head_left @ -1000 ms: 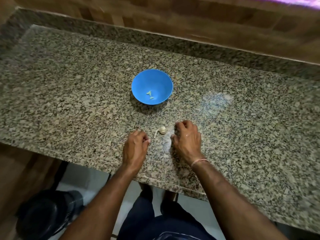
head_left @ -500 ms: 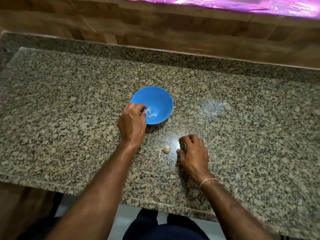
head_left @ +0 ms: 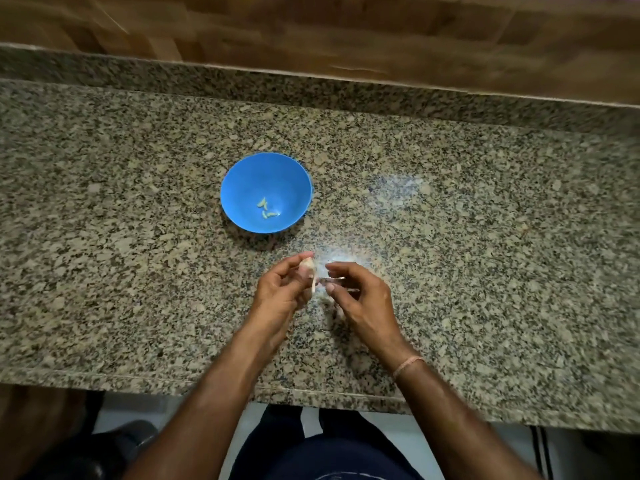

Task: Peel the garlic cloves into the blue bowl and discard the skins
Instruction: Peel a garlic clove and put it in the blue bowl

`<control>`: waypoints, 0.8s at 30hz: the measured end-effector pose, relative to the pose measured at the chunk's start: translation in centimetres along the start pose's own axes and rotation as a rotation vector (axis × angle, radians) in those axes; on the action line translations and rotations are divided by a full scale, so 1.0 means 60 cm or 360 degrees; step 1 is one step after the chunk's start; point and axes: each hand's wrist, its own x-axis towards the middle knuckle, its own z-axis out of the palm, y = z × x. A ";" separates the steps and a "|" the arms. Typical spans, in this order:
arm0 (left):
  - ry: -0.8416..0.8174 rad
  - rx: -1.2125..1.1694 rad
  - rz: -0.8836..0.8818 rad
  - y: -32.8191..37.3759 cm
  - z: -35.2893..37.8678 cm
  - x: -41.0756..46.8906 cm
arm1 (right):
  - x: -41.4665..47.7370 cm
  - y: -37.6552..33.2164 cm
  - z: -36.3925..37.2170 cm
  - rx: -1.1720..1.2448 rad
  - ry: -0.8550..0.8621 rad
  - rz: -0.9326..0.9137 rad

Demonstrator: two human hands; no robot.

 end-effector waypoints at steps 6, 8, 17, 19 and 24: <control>-0.0180 -0.0630 -0.0064 0.018 0.032 -0.041 | -0.020 -0.051 -0.021 0.0242 0.0049 -0.0222; -0.0200 -0.0648 -0.0034 0.020 0.041 -0.054 | -0.023 -0.059 -0.031 0.0171 0.0044 -0.0331; -0.0228 -0.0454 0.0144 0.015 0.074 -0.095 | -0.047 -0.069 -0.056 0.0155 0.0148 -0.0523; -0.0211 -0.0462 0.0173 0.012 0.078 -0.100 | -0.050 -0.071 -0.060 0.0162 0.0128 -0.0520; -0.0187 -0.0412 0.0202 0.007 0.082 -0.109 | -0.060 -0.075 -0.068 0.0155 0.0076 -0.0556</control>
